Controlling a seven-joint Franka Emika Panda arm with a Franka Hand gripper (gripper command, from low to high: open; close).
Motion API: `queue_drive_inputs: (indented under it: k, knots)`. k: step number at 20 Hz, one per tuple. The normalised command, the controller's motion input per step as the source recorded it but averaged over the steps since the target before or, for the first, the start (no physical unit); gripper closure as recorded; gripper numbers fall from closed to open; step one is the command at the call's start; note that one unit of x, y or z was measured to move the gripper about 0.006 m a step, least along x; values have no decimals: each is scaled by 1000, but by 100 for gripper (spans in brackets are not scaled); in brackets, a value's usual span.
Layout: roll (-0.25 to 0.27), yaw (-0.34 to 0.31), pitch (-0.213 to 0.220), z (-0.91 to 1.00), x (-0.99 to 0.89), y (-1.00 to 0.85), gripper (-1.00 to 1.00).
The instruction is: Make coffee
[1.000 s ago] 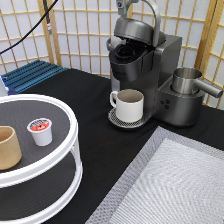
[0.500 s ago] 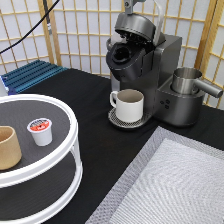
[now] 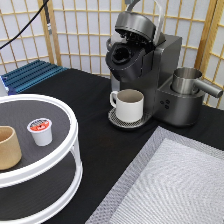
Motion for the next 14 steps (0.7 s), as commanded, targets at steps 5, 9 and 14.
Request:
queue_drive_inputs:
  k: [5, 9, 14]
  knots:
    - [132, -2, -19, -315, -301, -914, -100]
    - [67, -34, -22, -577, -439, -855, -100]
    - [5, -146, -27, -520, -516, -573, -100]
